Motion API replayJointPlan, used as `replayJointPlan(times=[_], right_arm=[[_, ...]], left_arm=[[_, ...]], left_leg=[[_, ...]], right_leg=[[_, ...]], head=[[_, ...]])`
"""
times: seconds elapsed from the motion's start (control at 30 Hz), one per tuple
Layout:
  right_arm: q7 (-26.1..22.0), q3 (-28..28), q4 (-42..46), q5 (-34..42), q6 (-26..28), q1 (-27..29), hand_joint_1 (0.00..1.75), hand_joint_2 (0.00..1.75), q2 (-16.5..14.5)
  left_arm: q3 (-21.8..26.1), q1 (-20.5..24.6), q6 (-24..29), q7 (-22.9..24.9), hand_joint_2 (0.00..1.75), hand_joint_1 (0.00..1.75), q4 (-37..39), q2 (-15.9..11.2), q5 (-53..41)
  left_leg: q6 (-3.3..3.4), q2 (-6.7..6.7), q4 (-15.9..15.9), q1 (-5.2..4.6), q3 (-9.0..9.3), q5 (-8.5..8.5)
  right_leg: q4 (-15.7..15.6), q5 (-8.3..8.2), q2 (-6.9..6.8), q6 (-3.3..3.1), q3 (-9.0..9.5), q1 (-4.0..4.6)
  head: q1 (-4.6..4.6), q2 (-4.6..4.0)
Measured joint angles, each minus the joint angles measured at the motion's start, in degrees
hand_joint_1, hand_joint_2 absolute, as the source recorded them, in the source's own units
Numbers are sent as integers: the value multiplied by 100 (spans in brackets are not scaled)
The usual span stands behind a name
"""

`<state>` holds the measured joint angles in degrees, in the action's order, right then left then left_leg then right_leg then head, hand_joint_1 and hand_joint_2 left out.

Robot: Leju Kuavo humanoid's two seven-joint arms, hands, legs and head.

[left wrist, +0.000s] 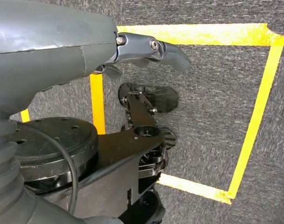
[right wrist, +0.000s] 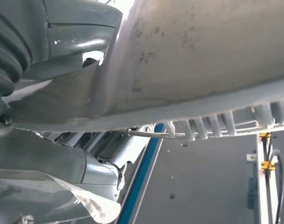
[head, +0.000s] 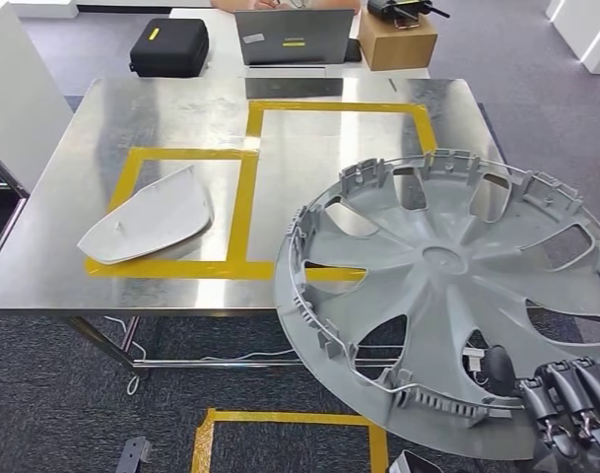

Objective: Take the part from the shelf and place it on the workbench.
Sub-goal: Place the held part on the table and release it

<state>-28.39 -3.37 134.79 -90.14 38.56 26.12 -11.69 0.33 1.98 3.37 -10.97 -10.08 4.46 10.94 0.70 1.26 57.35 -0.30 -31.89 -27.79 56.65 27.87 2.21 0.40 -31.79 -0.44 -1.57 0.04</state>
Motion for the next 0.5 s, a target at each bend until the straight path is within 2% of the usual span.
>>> replayJointPlan(times=[0.2, 0.5], right_arm=[[-23, -35, -37, -1, 0, 13, 175, 175, -2], [-24, -67, -76, -1, 0, 17, 175, 175, -2]], left_arm=[[-1, 0, 39, 19, 175, 0, 0, -1, -47], [-5, 0, 3, 173, 175, 0, 0, -10, -96]], left_leg=[[47, -1, 12, -36, -7, 7], [50, -1, 13, -19, -6, 9]], right_leg=[[-18, -20, 1, 121, 1, -37], [-15, -24, 1, 137, -4, -26]], head=[[3, 0], [4, 0]])
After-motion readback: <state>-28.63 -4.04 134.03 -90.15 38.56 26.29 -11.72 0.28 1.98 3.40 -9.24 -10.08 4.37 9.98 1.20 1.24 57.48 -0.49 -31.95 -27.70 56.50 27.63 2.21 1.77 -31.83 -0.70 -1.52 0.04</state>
